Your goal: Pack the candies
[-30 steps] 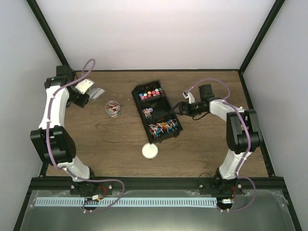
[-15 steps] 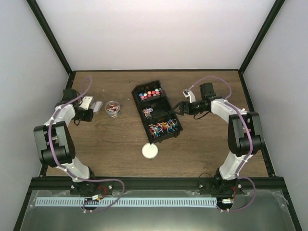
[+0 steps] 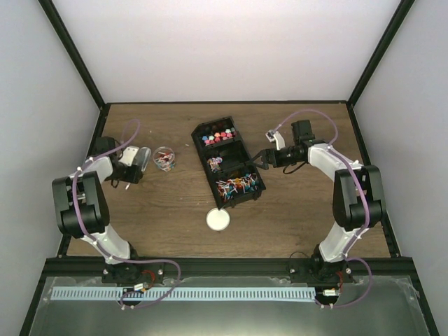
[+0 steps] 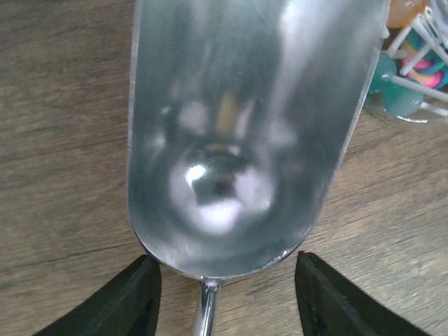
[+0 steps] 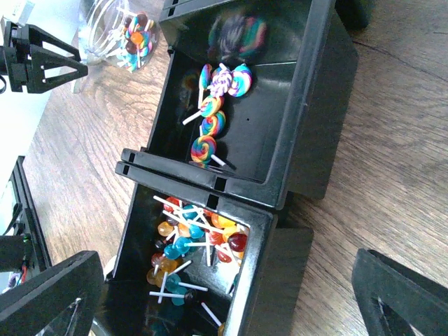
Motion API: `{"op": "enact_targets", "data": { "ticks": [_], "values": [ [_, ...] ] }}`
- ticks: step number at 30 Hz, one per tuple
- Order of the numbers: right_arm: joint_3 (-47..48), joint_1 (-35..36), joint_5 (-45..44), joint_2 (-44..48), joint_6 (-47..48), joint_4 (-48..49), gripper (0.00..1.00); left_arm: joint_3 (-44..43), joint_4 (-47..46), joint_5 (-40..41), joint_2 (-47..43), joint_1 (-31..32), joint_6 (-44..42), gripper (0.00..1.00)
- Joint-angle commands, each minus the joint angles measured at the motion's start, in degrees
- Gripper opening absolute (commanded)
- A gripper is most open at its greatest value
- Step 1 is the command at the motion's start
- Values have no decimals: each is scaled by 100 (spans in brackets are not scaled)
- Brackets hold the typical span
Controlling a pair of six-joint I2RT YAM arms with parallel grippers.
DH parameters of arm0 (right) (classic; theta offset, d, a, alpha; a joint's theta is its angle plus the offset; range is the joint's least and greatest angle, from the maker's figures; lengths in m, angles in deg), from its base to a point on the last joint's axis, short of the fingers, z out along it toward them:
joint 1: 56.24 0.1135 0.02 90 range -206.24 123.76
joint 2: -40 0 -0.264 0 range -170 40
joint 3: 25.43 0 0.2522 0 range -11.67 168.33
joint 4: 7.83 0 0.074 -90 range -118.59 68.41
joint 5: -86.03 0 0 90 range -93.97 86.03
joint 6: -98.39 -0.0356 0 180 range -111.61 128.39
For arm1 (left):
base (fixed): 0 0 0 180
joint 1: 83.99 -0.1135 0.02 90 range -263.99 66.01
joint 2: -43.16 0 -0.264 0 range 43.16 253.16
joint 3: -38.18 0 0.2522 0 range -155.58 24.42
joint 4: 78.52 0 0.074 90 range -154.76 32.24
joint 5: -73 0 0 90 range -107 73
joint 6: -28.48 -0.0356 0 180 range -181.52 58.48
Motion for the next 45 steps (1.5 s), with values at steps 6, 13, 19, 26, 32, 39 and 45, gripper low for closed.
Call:
{"op": "enact_targets", "data": {
  "ticks": [6,13,19,26,32,39,45],
  "values": [
    [443,154,246,335,430,-167,100,-256,646,-643,-371,-58,-714,82],
    [900,1207,74,251,921,-336,96,-824,1347,-1426,-774,-46,-917,92],
    [1701,2483,-377,-323,1371,-799,94,-802,1294,-1561,-1029,4,-535,93],
    [2064,3472,-1277,-1170,1704,-1054,93,-671,1384,-1481,-1272,68,-563,94],
    [2469,3673,-1094,-2017,1252,-1068,94,-491,1258,-1274,-1463,71,-457,96],
    [2312,3662,-2299,-2279,997,-1263,95,-1033,1272,-1378,-985,73,342,98],
    [1566,3264,-2809,-1855,913,-1297,97,-1704,1482,-1742,-306,87,564,100]
  ]
}}
